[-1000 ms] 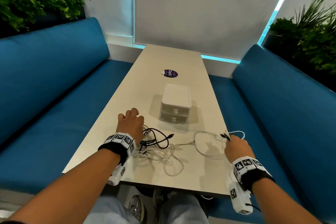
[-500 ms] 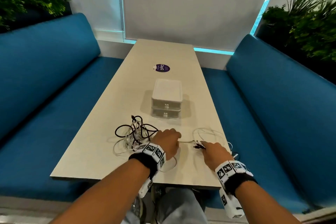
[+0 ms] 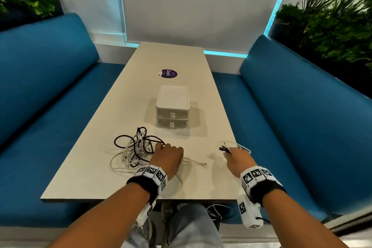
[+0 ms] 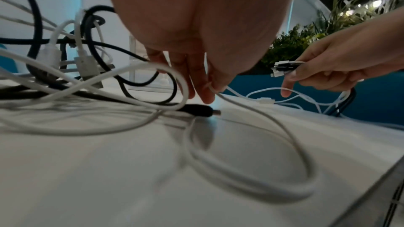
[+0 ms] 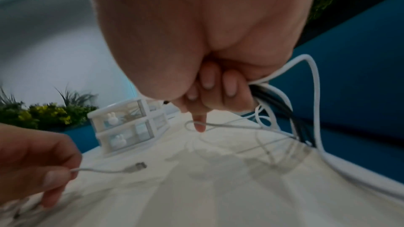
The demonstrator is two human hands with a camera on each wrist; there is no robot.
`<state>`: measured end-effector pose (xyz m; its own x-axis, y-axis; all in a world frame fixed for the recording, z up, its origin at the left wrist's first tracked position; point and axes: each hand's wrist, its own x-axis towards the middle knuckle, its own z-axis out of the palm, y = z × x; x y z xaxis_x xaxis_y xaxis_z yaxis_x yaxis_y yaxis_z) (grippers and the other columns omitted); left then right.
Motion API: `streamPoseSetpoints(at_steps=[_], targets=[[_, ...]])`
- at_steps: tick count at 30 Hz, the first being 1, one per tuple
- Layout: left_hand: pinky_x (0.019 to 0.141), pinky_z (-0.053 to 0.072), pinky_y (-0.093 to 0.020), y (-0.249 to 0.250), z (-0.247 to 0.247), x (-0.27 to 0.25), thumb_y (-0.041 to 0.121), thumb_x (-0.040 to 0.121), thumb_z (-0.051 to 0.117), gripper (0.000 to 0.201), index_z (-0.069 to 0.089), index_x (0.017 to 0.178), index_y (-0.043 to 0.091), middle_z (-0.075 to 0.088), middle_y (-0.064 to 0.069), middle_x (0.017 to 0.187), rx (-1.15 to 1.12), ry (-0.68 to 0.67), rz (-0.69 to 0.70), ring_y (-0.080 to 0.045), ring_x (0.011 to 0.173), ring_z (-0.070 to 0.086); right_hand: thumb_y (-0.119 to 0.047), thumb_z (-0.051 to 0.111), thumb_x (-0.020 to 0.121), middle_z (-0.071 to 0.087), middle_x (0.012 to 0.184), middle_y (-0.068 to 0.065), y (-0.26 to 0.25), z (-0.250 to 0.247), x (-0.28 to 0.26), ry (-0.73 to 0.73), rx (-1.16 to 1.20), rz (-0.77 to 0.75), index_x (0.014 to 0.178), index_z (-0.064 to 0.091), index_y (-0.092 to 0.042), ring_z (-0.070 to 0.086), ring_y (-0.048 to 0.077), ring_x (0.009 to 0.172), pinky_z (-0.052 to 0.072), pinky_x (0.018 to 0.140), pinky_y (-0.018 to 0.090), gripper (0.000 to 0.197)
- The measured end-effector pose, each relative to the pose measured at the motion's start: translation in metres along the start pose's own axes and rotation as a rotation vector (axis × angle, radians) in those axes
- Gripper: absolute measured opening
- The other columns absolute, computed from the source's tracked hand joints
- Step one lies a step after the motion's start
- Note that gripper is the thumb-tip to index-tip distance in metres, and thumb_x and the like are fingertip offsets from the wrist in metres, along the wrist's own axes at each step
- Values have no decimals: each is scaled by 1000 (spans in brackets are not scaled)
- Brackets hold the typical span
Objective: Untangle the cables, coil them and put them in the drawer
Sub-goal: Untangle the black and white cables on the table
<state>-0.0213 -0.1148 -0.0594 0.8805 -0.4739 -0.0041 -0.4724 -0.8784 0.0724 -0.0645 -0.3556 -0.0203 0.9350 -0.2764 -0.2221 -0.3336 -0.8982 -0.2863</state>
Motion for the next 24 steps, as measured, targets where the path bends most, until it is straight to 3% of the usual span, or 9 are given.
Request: streamPoseSetpoints(at_steps=[4,7,10,14,16,20,22,24], targets=[[81,48,-42,-1,-18,-6,19,97,37,12,45,105,22,68,-3,91,-285,36,-43,-29,84,60,-28,31,105,58,95,10,-20,-4,-8,95,157,-31,107,57,-7,52,29,94,43,78,36,33],[68,53,-44,-5,-26,-5,30,99,37,5,39,100,26,69,2,87,-399,92,-101,-26,75,62,-27,32,105,59,96,12,-32,-8,-10,132,262,-37,109,58,-5,55,32,98,44,80,37,35],[68,54,-40,-6,-31,-7,31,100,38,6,38,95,28,68,12,83,-488,138,-119,-17,72,63,-28,36,104,64,104,13,-49,-8,-13,126,398,-52,109,65,-11,54,29,95,41,78,33,34],[63,54,-36,-1,-34,-12,28,99,43,7,39,93,29,67,18,79,-559,151,-105,-9,72,63,-30,40,102,63,95,3,-80,0,-18,90,533,-121,102,70,-16,56,23,88,39,75,28,34],[64,54,-37,4,-35,-15,27,98,45,7,40,93,28,67,16,77,-570,153,-40,-10,73,62,-34,42,101,66,95,2,-93,3,-20,82,585,-145,101,70,-17,59,22,90,40,77,30,33],[69,53,-37,7,-34,-20,17,95,47,14,39,97,29,61,16,74,-522,127,73,-13,76,63,-32,47,99,64,79,1,-108,3,-21,83,533,-216,86,63,-19,59,23,79,43,68,31,24],[68,52,-36,1,-35,-20,24,99,48,6,45,104,27,64,10,80,-454,117,83,-21,80,64,-28,45,100,67,91,8,-105,1,-20,114,397,-236,96,65,-14,62,29,87,46,72,32,25],[69,47,-35,-10,-38,-19,34,103,42,17,54,109,23,69,-3,90,-314,109,92,-28,84,63,-25,43,100,68,101,15,-96,0,-15,135,313,-214,107,65,-10,61,35,94,46,76,34,28]])
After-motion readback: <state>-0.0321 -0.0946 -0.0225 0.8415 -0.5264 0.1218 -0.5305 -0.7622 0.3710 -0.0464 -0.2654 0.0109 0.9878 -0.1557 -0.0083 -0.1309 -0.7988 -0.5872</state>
